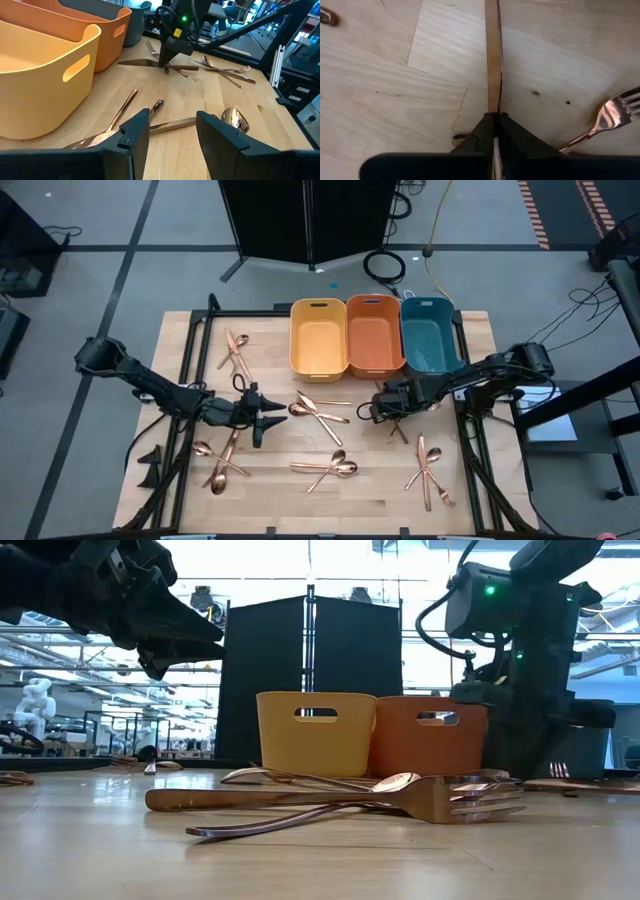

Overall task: Sort silverware
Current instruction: Put the copper knife into the blue bin

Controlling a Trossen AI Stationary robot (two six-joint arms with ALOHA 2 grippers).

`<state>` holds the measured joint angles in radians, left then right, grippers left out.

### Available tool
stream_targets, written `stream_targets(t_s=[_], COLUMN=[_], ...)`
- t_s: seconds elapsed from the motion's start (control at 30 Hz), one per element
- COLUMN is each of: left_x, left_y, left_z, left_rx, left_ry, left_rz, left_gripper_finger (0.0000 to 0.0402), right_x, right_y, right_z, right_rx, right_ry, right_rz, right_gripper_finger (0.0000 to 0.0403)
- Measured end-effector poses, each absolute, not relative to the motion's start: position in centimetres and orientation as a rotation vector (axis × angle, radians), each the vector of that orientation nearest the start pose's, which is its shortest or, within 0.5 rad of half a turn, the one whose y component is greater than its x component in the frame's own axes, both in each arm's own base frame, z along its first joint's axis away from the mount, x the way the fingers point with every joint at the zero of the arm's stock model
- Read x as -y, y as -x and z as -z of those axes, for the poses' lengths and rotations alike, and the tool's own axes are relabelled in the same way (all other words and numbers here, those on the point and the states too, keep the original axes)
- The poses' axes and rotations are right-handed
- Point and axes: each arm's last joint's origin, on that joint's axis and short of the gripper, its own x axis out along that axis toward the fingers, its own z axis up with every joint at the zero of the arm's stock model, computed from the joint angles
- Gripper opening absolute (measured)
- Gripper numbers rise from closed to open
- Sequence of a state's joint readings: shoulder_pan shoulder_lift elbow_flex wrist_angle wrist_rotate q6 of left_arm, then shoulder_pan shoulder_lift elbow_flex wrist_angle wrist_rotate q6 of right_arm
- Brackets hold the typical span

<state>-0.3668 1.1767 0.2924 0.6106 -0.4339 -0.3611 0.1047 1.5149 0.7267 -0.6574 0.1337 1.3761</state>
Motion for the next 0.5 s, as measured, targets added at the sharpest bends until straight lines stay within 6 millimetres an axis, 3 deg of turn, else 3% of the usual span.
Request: stream_targets(t_s=[0.5], left_x=[6.41], left_y=[-20.07], left_z=[-16.87], left_rx=[-0.254], left_ry=[0.245], left_rz=[-0.114], left_gripper_finger=[0.0157], right_x=[-2.34], right_y=[-23.24], right_z=[-14.03], right_rx=[-1.148], right_ry=[-0.932], right_rz=[0.962], right_gripper_finger=[0.0002])
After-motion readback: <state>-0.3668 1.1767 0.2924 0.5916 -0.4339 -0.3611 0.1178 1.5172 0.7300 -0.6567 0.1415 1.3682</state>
